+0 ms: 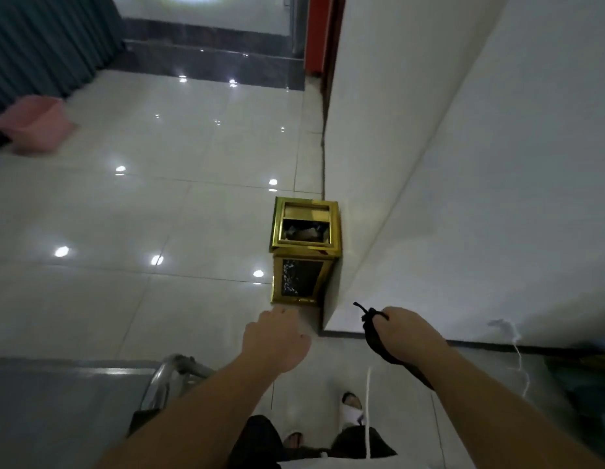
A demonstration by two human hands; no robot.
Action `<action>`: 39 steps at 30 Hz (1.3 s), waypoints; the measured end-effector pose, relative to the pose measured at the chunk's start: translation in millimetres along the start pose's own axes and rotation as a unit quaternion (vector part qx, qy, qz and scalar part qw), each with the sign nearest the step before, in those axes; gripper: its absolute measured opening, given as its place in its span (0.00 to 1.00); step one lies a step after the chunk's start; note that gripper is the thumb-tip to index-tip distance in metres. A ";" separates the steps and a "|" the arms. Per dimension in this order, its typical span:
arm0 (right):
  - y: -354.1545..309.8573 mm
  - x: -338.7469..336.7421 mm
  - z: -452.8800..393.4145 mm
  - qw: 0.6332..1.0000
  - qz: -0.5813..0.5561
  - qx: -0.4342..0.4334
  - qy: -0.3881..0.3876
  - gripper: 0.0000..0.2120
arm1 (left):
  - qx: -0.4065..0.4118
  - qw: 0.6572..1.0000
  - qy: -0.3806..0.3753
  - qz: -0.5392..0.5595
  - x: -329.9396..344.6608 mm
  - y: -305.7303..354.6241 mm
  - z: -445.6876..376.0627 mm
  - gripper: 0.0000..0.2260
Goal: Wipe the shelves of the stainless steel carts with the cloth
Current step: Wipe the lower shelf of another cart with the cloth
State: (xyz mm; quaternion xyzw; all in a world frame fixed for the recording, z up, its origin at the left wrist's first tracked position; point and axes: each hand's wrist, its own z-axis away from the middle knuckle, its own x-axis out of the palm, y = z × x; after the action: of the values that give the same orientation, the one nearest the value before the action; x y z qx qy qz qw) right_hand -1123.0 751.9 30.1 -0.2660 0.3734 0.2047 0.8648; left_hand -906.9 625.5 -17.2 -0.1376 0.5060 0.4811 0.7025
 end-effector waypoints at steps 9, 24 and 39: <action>-148.6 -43.4 -139.1 0.962 0.157 -0.212 -0.068 0.15 | -0.223 0.969 0.070 0.081 -61.0 -57.7 -65.0 0.26; -410.5 -38.0 -218.0 0.845 0.332 -0.387 -0.160 0.12 | -0.444 0.856 0.124 0.233 -102.6 -154.8 -94.4 0.28; -648.3 13.3 -288.5 0.779 0.449 -0.418 -0.129 0.12 | -0.499 0.812 0.137 0.270 -199.3 -339.1 -138.1 0.27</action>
State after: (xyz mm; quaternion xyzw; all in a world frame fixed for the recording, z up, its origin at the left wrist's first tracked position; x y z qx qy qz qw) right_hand -911.2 74.9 52.0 -0.3748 0.2130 0.7383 0.5187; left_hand -715.4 255.3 -10.9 -0.3915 0.3042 0.8142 0.3022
